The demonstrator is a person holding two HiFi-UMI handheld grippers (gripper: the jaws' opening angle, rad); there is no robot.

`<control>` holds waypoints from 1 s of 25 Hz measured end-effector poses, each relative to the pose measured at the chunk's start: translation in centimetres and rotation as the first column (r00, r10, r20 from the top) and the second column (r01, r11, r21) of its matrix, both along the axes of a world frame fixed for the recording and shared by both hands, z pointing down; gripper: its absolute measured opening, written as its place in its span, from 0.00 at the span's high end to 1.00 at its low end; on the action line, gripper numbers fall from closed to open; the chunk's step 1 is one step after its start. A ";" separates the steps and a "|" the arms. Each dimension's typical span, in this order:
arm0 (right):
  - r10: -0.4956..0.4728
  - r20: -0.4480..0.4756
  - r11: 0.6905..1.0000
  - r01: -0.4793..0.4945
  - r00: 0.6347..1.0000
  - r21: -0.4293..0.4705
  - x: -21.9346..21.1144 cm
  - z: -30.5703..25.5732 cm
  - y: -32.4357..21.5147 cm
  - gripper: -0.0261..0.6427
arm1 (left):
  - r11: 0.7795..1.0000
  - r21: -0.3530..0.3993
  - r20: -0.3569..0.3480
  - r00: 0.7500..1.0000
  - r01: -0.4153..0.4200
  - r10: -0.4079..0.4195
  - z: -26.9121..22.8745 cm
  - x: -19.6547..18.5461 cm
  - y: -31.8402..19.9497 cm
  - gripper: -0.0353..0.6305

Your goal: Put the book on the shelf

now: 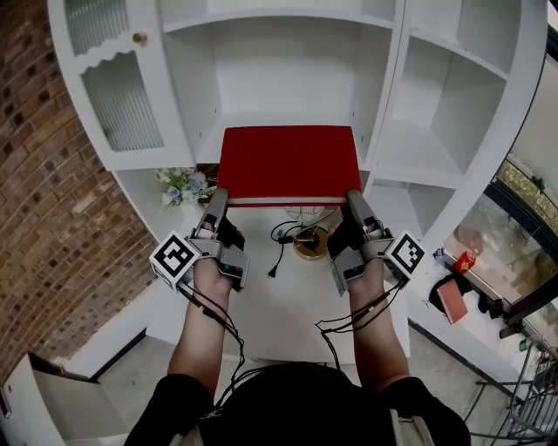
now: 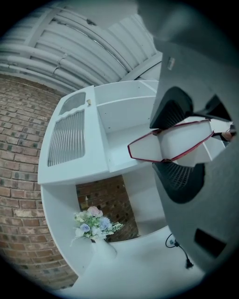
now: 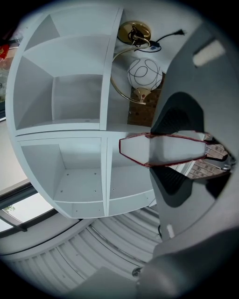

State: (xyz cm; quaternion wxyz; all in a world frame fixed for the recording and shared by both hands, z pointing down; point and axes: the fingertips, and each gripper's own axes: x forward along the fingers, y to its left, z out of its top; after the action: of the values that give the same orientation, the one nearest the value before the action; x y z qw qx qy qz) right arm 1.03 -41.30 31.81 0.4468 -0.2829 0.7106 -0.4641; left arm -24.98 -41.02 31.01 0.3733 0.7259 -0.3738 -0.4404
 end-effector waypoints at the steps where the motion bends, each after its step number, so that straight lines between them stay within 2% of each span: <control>1: 0.001 -0.002 1.000 -0.001 1.000 0.001 -0.1 -0.1 -0.3 0.61 | 1.000 -0.001 0.001 1.000 0.002 -0.002 0.1 -0.2 -0.3 0.59; 15: 0.040 -0.004 0.999 -0.040 0.999 0.006 -0.8 -1.5 -4.2 0.61 | 0.999 0.041 0.041 0.999 0.004 -0.006 -2.1 -0.7 -4.7 0.59; 25: 0.063 -0.002 0.998 -0.063 0.998 -0.018 -1.2 -2.6 -6.7 0.61 | 1.000 0.023 0.059 0.998 0.011 -0.012 -3.1 -1.4 -7.8 0.59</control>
State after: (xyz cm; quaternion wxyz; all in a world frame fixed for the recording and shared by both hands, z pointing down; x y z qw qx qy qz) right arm -0.15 -48.00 29.23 0.4581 -0.3093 0.6976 -0.4560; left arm -26.36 -48.80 27.87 0.3510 0.7407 -0.3839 -0.4252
